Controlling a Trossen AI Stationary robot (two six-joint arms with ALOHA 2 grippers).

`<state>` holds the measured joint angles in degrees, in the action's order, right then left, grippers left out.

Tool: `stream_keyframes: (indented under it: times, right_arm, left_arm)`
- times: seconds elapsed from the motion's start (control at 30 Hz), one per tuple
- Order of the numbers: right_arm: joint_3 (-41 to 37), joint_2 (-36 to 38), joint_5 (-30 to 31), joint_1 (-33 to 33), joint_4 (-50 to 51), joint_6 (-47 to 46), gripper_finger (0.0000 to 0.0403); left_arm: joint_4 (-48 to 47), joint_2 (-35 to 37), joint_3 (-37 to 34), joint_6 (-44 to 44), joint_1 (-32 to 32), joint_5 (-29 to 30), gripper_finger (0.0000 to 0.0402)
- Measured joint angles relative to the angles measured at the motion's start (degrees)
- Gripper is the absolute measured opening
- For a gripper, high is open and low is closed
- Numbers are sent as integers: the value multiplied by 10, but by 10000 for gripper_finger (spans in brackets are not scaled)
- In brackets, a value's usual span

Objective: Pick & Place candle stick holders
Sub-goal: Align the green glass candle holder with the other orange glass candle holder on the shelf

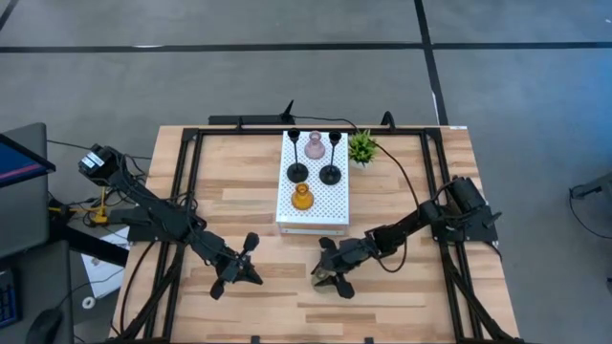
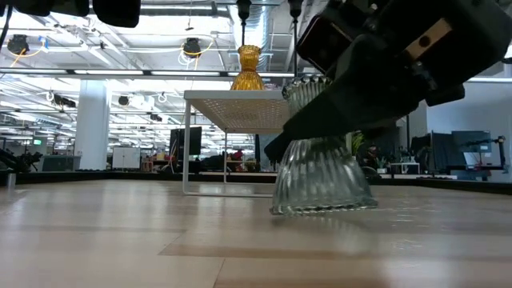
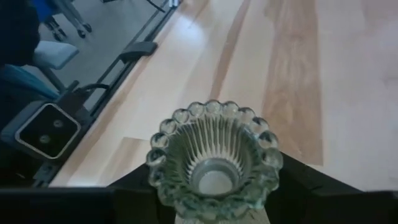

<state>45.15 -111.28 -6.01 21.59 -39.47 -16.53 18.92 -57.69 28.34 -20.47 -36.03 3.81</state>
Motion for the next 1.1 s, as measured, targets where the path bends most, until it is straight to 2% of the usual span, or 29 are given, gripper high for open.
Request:
stream_keyframes:
  times: [0.33,0.63,0.87,1.1]
  right_arm:
    - [0,0,-1,1,-16,5,122]
    - [-1,11,-1,1,-15,14,126]
    - [-1,69,0,5,20,44,122]
    - [-1,174,33,-1,111,97,122]
  left_arm:
    - [0,0,0,0,0,0,7]
    - [0,0,0,0,0,0,7]
    - [0,0,0,0,0,0,7]
    - [0,0,0,0,0,0,7]
